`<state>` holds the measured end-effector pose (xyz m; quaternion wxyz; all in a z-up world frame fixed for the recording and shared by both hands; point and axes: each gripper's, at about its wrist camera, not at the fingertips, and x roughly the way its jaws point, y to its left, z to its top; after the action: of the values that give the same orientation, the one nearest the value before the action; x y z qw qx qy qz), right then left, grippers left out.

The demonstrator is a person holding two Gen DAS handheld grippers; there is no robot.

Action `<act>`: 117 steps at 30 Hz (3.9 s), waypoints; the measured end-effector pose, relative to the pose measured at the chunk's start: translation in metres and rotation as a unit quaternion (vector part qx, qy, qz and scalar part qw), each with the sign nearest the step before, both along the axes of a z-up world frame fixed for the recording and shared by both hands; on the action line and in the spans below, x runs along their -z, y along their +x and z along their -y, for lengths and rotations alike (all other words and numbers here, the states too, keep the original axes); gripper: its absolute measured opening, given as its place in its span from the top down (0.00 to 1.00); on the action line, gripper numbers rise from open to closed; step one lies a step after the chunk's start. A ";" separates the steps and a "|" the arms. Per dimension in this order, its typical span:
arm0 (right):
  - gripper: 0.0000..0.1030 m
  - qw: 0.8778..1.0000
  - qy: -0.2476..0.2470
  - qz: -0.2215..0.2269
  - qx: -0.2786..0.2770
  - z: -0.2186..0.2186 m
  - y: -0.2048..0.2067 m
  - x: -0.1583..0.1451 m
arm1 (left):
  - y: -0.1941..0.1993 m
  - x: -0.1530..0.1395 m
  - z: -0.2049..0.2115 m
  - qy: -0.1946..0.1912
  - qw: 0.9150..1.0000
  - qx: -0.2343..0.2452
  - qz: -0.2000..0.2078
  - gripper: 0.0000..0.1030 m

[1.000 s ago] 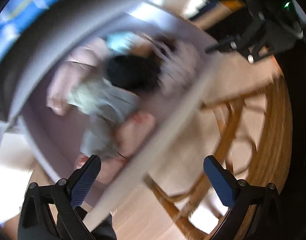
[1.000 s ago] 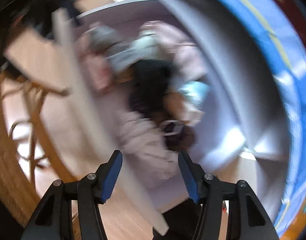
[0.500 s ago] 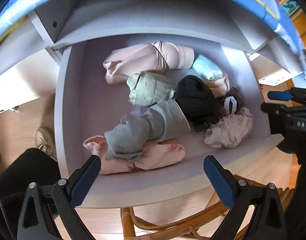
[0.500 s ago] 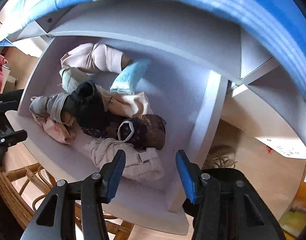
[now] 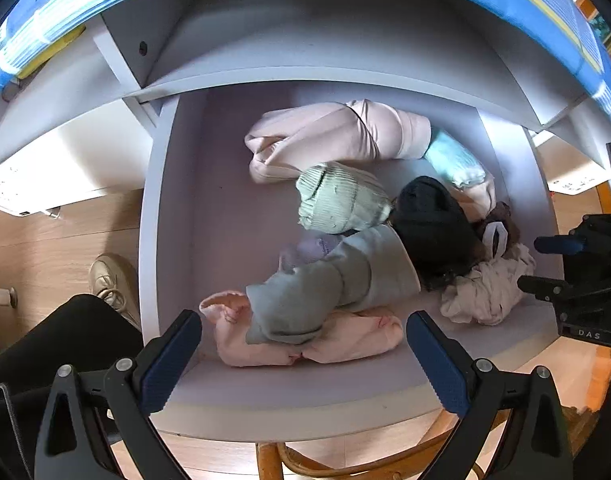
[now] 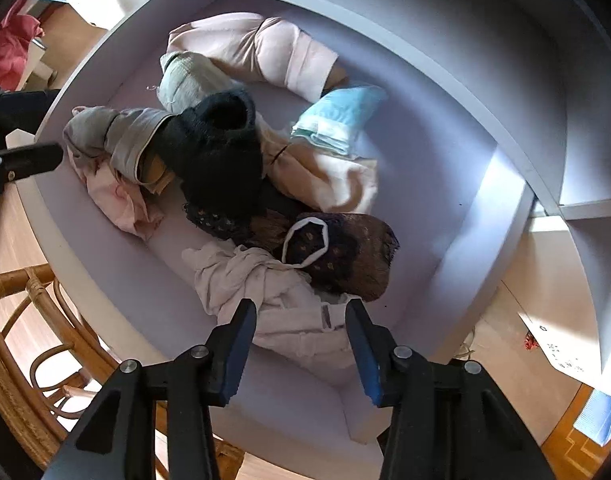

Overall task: Organize soft objects
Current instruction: 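Reach the right tool into the compartment and grasp the white cloth, then lift the white cloth out with the right tool toward the gold tin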

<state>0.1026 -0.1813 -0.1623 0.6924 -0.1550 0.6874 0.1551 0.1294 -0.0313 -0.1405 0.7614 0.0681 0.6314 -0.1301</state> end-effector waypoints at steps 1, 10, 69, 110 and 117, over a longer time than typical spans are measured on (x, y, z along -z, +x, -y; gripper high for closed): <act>0.55 1.000 0.003 -0.005 -0.002 -0.001 0.000 0.001 | 0.000 0.000 0.000 0.001 1.000 0.001 0.001 0.00; 0.55 0.998 0.010 -0.063 -0.024 -0.007 -0.001 0.027 | -0.001 0.002 0.004 0.006 1.000 0.012 0.001 0.00; 0.40 0.986 0.066 -0.148 0.040 -0.013 0.020 0.084 | 0.002 0.049 0.029 0.044 0.995 0.092 -0.009 0.00; 0.59 0.885 0.363 0.085 0.280 0.094 0.031 -0.250 | -0.015 0.092 0.068 0.100 0.984 0.146 -0.008 0.27; 0.59 0.856 0.369 0.144 0.332 0.110 0.113 -0.294 | -0.011 0.093 0.061 0.080 0.988 0.127 -0.021 0.30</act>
<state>0.2160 -0.2909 0.1317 0.8002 0.3284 0.4835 0.1343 0.1187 -0.0921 -0.2338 0.7172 0.2060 0.6419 -0.1763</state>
